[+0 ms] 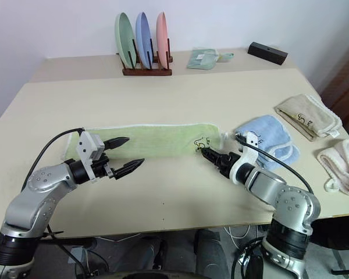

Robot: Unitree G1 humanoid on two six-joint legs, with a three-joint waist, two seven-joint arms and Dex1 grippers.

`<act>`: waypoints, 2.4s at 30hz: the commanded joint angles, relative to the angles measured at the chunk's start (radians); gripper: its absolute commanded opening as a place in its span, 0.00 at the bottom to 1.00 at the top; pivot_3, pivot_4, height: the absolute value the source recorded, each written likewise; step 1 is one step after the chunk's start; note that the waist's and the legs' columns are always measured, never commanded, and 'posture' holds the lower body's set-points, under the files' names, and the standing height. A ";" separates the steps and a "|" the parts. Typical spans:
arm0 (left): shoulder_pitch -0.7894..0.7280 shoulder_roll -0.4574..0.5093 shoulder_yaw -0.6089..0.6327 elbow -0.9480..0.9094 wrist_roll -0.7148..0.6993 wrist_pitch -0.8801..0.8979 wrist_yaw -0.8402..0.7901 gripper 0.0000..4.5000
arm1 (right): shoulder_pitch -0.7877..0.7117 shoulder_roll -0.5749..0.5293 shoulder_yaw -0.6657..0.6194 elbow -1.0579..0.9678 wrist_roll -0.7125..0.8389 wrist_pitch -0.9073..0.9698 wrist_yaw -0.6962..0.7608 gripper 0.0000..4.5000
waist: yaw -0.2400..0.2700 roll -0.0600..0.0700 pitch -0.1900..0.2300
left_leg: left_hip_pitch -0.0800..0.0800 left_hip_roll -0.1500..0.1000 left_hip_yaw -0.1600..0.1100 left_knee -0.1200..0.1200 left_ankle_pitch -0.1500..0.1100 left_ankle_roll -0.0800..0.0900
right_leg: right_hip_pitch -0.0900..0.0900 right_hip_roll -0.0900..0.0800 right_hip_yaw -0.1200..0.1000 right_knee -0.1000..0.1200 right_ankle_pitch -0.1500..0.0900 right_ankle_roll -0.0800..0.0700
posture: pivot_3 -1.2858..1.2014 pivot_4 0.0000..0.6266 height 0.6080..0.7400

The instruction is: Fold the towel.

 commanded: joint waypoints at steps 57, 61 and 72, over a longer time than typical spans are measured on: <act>0.033 -0.075 -0.004 -0.062 -0.006 -0.013 0.078 1.00 | -0.370 -0.194 0.896 0.214 -0.556 -0.497 0.471 0.02 | -0.021 -0.001 -0.002 | -0.003 0.002 0.002 -0.001 0.000 0.000 | -0.003 0.001 0.000 -0.002 0.000 0.000 | 0.52 0.24 0.94; 0.037 -0.070 0.010 -0.058 -0.006 -0.013 0.085 1.00 | -0.357 -0.201 0.870 0.164 -0.541 -0.515 0.541 0.30 | -0.021 -0.001 -0.002 | -0.002 0.002 0.002 -0.001 0.000 0.000 | -0.003 0.001 0.000 -0.002 0.000 0.000 | 0.52 0.24 0.94; 0.093 -0.036 0.138 -0.047 -0.020 -0.009 0.122 1.00 | -0.343 -0.304 0.661 0.093 -0.465 -0.590 0.705 0.70 | -0.022 -0.001 -0.002 | -0.002 0.002 0.002 -0.001 0.000 0.001 | -0.003 0.001 0.000 -0.002 0.000 0.000 | 0.52 0.24 0.94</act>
